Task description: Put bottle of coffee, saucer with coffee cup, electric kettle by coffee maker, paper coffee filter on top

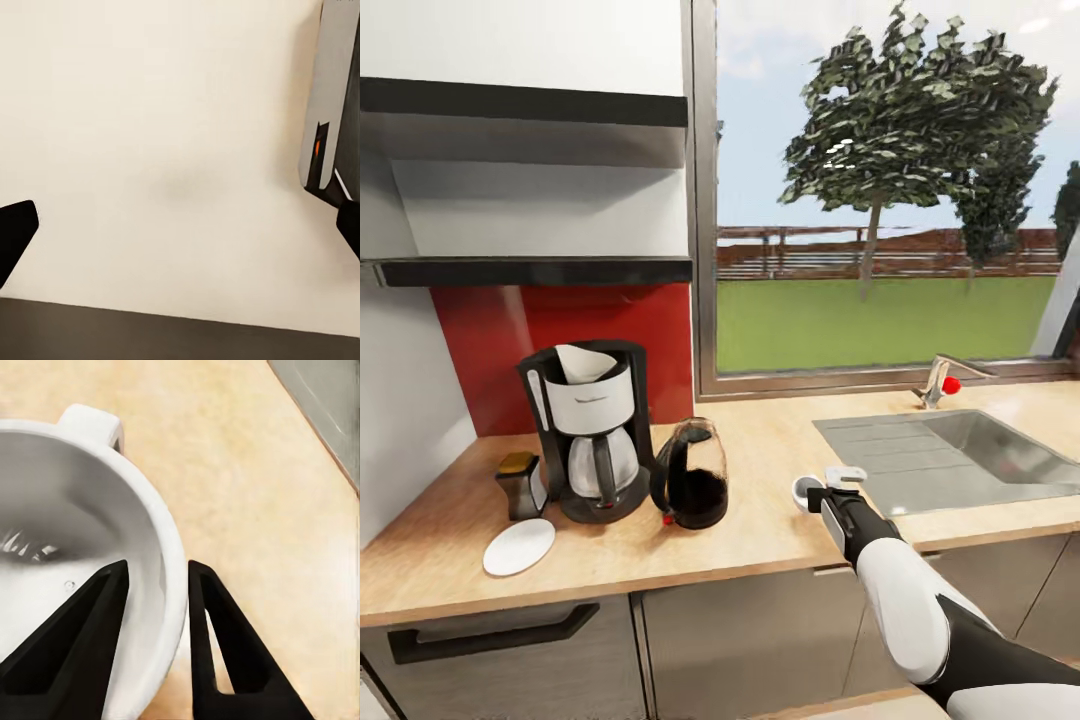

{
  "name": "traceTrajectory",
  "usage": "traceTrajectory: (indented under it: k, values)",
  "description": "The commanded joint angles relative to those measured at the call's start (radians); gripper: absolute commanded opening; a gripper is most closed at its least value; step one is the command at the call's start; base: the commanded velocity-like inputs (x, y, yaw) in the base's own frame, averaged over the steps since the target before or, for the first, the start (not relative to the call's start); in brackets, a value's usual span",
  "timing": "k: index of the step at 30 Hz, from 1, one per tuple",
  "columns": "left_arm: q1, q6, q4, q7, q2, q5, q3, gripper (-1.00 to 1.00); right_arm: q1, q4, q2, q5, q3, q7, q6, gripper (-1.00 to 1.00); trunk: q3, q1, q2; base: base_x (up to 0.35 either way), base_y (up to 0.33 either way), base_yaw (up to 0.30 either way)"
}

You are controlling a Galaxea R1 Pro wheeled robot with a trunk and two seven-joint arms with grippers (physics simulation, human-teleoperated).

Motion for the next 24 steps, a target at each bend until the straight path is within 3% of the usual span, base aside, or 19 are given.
traceTrajectory:
  k: [1,16,17,24]
  values:
    - [-0.001,-0.005,0.002,0.003,0.000,-0.011,0.008,1.00,-0.001,-0.001,0.001,0.004,-0.004,0.001,0.005,-1.00,-0.001,0.000,-0.002,-0.201,0.260,-0.107]
    - [-0.001,-0.005,0.002,0.003,0.000,-0.011,0.008,1.00,-0.001,-0.002,0.002,0.000,-0.007,0.001,0.004,-1.00,-0.001,0.000,-0.002,-0.033,0.297,-0.014]
    - [-0.001,-0.004,0.002,0.003,0.000,-0.012,0.008,1.00,-0.001,-0.049,0.002,0.000,-0.005,0.001,0.003,-1.00,0.000,0.000,-0.002,-0.046,0.305,-0.173]
    - [-0.001,-0.004,0.002,0.003,0.000,-0.012,0.007,1.00,0.000,-0.053,0.001,0.000,-0.005,0.001,0.003,-1.00,0.009,0.000,-0.002,-0.075,0.305,-0.198]
